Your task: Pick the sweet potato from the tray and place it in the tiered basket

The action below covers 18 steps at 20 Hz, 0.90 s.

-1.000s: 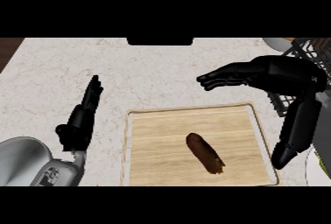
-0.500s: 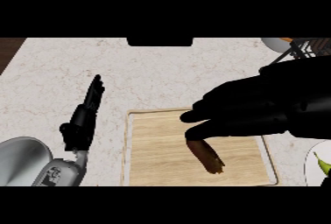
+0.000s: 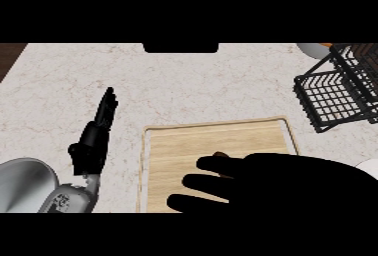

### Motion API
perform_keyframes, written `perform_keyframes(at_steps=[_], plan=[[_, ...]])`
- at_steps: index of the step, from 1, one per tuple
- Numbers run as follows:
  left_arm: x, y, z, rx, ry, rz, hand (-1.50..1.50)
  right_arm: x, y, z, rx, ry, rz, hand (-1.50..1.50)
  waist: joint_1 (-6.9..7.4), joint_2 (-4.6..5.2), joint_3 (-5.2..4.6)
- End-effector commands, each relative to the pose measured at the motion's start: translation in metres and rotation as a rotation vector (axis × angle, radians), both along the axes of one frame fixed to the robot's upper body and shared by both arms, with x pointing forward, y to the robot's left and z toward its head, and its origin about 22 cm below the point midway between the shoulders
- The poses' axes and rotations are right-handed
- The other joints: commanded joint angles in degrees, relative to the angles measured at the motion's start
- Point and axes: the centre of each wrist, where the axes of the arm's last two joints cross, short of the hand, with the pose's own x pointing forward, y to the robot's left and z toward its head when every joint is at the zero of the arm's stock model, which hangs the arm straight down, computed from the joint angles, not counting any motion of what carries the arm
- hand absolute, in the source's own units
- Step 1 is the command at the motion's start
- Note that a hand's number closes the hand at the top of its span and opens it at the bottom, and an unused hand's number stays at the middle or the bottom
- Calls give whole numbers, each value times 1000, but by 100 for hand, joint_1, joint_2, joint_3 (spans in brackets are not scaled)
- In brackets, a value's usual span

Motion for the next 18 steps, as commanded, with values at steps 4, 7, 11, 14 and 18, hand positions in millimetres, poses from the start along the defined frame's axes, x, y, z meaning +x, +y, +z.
perform_keyframes(at_steps=[4, 7, 11, 14, 18], plan=[[-5, 3, -11, -11, 5, -12, 0, -36, 24, -25, -90, -78, 15, -150, -21, 10, 0], [4, -2, -8, -1, -4, -15, 0, -32, 48, -33, -157, -117, 6, -150, 0, 18, -4], [-3, 3, 13, -7, -6, -11, 0, -39, 27, -42, -233, -149, -26, -150, -8, 2, 5], [5, 6, 5, 11, -2, 10, 0, -37, 27, -50, -273, -146, -54, -150, -35, 16, 1], [5, -7, 4, -4, 2, -5, 0, -27, 24, -42, -289, -192, -75, -150, -19, 29, 5]])
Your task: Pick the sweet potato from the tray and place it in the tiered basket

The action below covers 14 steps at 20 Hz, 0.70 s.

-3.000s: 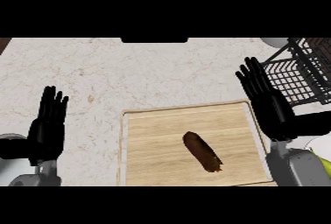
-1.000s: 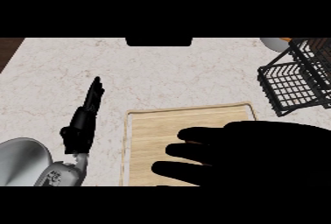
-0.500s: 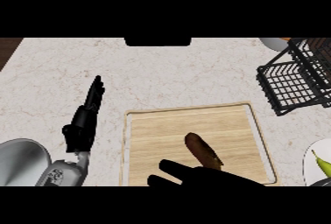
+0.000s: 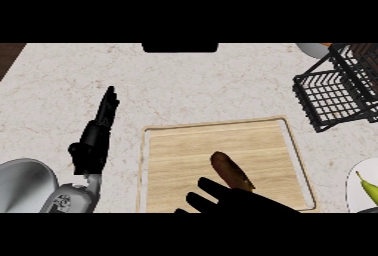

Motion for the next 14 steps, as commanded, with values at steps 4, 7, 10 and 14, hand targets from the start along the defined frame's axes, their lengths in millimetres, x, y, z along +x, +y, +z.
perform_keyframes(at_steps=[4, 7, 10, 14], plan=[[6, 3, -1, -7, 5, 16, 0, -17, -9, -15, -83, -150, -20, -150, 5, 21, 7], [1, 11, -4, -3, 6, 2, 0, -13, 1, -14, -108, -189, -24, -150, 22, 6, 1], [-4, -12, -5, -8, -11, -6, 0, -1, 4, -13, -125, -199, -6, -150, 50, 25, 5], [-7, -4, 0, -3, -12, -22, 0, -9, -8, -20, -142, -188, 48, -150, 81, 39, 11]])
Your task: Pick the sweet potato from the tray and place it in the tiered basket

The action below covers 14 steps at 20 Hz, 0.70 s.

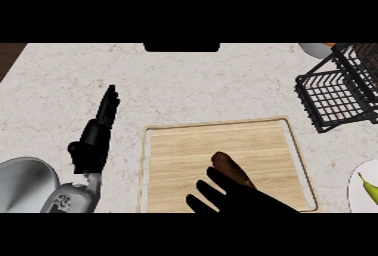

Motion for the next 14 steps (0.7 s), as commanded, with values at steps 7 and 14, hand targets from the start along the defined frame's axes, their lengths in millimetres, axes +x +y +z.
perform_keyframes(at_steps=[7, 14], plan=[[4, 1, 10, 11, 5, 3, 0, -16, 9, -17, -41, -105, 104, -150, 43, 18, 5], [7, 2, 11, 4, -12, 4, 0, 7, 8, -43, -29, -162, 5, -150, 58, 37, 8]])
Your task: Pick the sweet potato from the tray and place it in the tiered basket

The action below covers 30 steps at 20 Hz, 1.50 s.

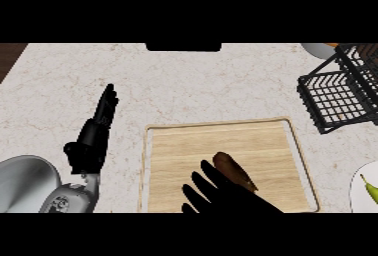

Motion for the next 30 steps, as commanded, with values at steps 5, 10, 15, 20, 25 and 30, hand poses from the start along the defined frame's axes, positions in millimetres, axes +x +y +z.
perform_keyframes(at_steps=[5, 10, 15, 20, 25, 30], plan=[[-3, -6, -14, -7, -6, 7, 0, 33, -18, -12, -23, 22, -58, -150, -1, 6, 0], [15, -1, -4, 9, -7, -2, 0, 47, -4, -34, -19, 32, -31, -150, -10, 5, -2], [5, 4, 11, 0, -19, 1, 0, 45, -16, -42, -11, 82, -10, -150, -34, -19, -3], [19, -6, -12, 11, 12, 20, 0, 53, -6, -46, 4, 83, -12, -150, -73, -12, -6], [3, 2, 3, 2, 18, 13, 0, 45, 12, -68, -39, 86, -37, -150, -53, -26, -6], [-3, -10, -20, 4, -1, 12, 0, 70, -6, -76, -49, 107, -50, -150, -45, -16, -6]])
